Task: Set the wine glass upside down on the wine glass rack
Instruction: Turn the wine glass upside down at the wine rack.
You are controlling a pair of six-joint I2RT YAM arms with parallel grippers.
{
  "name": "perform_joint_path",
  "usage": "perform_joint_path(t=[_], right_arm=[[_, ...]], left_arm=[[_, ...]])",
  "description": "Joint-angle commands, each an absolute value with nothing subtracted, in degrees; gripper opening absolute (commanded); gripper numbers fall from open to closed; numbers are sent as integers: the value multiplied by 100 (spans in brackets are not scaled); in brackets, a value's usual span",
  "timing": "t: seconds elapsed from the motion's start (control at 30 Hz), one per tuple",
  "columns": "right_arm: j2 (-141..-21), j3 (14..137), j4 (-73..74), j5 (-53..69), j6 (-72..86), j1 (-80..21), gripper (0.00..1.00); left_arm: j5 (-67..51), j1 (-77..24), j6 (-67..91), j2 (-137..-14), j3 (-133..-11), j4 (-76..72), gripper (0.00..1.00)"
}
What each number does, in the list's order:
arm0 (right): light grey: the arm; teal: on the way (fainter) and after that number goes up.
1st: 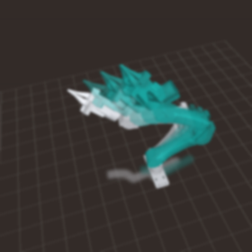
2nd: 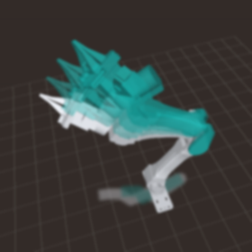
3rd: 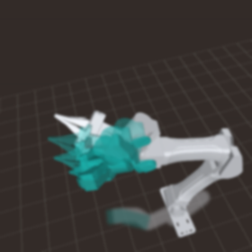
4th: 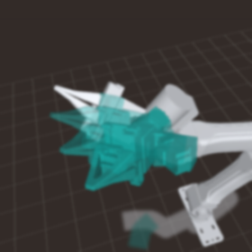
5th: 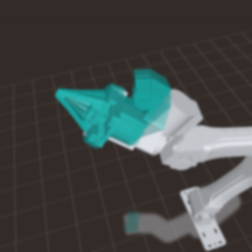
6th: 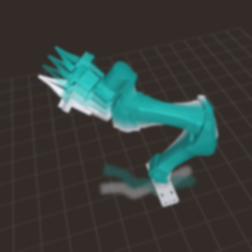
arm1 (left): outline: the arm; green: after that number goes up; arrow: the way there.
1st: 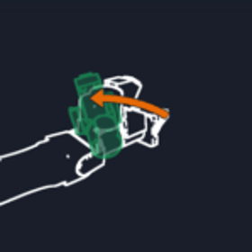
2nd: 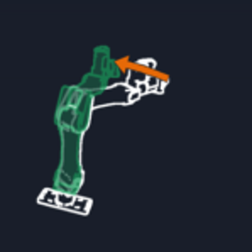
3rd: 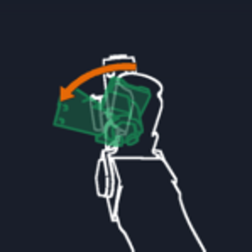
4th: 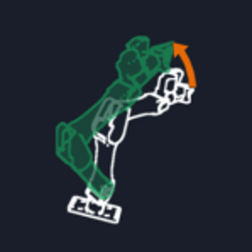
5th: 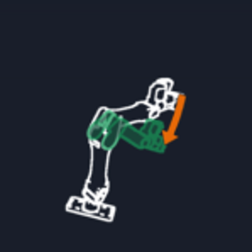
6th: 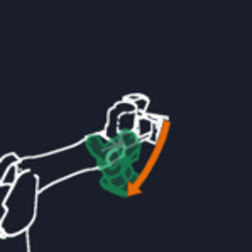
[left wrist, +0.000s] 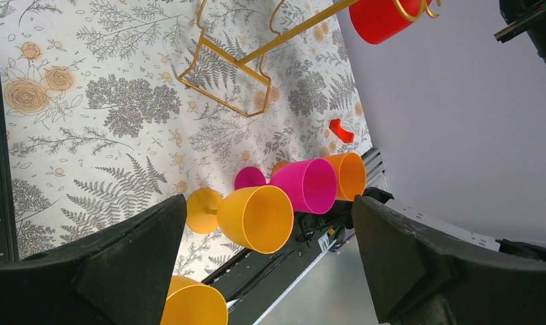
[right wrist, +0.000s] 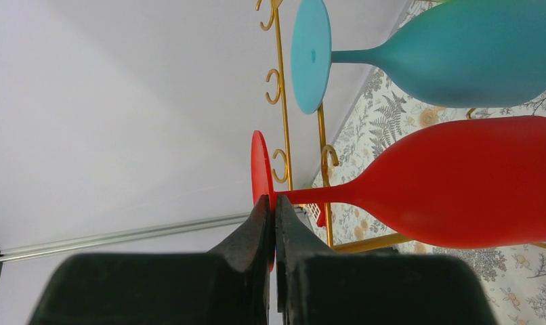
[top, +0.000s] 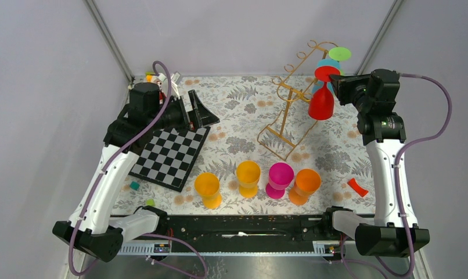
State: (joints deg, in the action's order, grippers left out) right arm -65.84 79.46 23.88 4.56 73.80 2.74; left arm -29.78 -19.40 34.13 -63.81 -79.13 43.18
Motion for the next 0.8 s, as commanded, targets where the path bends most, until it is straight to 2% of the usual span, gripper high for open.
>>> perform_joint_path(t=[0.0,0.77], right_arm=[[-6596,7884,2051,578,7356,299,0],[-6667,7559,1900,698,7394,299,0]], left_arm=[[-3018,-1916,3425,-6221,-7915,4034,99],[-3032,-1916,3514,-6192,-7801,4034,99]])
